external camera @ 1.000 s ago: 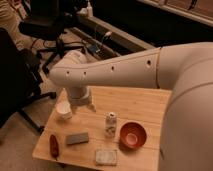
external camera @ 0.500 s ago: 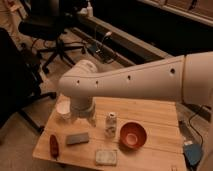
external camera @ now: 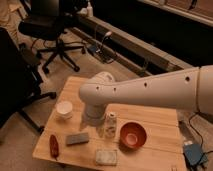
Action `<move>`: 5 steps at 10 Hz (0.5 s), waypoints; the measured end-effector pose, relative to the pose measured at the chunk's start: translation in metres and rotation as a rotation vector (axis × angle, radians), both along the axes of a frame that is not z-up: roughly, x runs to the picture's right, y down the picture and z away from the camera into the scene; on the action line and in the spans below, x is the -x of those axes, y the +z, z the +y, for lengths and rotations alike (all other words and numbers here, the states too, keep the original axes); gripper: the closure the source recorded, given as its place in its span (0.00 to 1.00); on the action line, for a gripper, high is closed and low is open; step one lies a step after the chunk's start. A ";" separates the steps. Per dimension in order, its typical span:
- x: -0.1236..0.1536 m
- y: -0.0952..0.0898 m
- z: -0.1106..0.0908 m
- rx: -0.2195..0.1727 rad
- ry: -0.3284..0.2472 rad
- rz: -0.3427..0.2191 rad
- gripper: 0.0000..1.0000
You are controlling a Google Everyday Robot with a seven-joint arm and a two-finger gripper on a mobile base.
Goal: Knock the bottle over
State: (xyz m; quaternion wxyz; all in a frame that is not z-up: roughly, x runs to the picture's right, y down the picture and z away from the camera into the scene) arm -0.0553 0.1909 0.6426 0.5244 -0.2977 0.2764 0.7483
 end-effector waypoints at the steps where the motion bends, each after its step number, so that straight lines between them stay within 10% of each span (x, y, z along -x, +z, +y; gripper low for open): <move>1: -0.005 0.005 0.002 0.013 -0.009 0.009 0.35; 5: -0.021 0.033 -0.026 -0.059 -0.071 0.062 0.35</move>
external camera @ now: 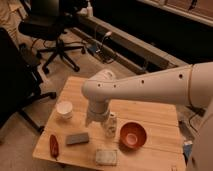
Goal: Knock the bottle over
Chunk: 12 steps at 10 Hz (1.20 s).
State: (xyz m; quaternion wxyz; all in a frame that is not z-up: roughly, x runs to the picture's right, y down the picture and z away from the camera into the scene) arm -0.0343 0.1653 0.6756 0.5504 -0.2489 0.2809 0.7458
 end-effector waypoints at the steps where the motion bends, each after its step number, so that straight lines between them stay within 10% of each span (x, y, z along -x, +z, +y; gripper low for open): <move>1: -0.002 0.007 -0.008 -0.029 -0.022 0.011 0.35; 5: -0.013 0.025 -0.070 -0.348 -0.278 0.027 0.35; 8: -0.022 0.034 -0.097 -0.457 -0.365 0.028 0.35; 12: -0.022 0.035 -0.100 -0.468 -0.377 0.027 0.35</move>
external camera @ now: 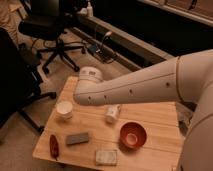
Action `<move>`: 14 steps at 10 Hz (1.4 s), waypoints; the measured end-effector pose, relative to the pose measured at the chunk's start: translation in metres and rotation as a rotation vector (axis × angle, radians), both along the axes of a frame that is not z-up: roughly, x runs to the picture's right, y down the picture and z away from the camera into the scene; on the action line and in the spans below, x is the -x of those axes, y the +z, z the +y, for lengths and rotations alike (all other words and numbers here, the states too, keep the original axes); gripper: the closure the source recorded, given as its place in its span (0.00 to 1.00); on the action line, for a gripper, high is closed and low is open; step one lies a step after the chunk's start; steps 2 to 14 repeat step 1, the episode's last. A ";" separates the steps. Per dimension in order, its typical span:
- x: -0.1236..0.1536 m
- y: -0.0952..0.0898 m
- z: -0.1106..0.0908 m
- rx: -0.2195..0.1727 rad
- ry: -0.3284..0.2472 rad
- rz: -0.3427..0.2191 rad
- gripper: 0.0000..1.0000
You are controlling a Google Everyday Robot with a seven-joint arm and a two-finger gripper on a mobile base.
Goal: Knock the bottle over
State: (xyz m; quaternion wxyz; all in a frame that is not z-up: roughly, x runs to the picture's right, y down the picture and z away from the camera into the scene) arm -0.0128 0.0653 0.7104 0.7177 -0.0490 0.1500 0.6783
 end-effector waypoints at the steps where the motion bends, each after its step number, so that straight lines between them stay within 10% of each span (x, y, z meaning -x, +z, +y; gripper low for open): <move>1: 0.000 0.000 0.000 0.000 -0.001 0.000 0.35; 14: 0.000 0.000 0.000 0.000 -0.001 0.000 0.35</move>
